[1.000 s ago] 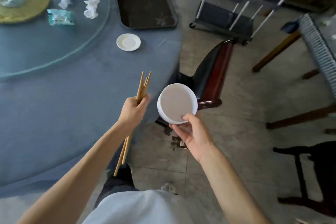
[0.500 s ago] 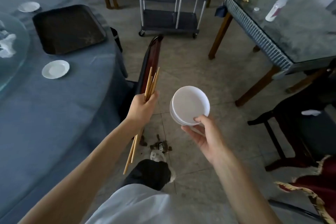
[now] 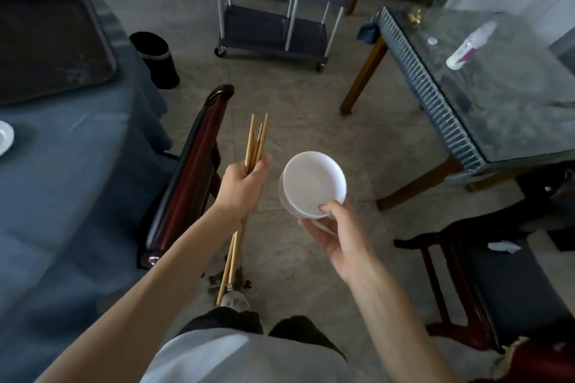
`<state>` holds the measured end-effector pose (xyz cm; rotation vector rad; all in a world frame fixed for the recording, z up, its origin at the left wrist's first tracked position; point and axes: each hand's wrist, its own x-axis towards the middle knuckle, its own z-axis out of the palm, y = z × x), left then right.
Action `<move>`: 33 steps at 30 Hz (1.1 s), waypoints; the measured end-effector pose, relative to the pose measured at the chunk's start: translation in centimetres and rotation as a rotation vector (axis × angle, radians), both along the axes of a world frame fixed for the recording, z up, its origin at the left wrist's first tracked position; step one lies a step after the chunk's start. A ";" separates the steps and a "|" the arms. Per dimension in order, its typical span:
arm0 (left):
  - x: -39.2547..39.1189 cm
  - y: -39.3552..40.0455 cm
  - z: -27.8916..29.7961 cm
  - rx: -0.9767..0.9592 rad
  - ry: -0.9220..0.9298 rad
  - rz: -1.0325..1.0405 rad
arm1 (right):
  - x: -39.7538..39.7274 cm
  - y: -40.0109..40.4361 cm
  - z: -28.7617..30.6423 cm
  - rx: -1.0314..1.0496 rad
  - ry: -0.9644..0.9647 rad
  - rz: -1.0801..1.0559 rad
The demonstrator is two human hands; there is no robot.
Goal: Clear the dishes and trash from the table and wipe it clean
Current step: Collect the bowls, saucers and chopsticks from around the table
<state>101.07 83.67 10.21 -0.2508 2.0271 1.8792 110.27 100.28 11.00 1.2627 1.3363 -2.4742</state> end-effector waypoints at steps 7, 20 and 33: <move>-7.3 0.8 1.4 -0.026 -0.005 0.112 | -10.8 2.6 0.0 -0.035 -0.060 0.166; -28.5 5.2 0.4 0.067 -0.088 0.552 | -39.3 9.2 -1.6 0.000 -0.054 0.533; -39.4 1.2 -0.5 0.269 -0.156 0.896 | -60.6 3.0 -2.0 -0.008 -0.085 0.851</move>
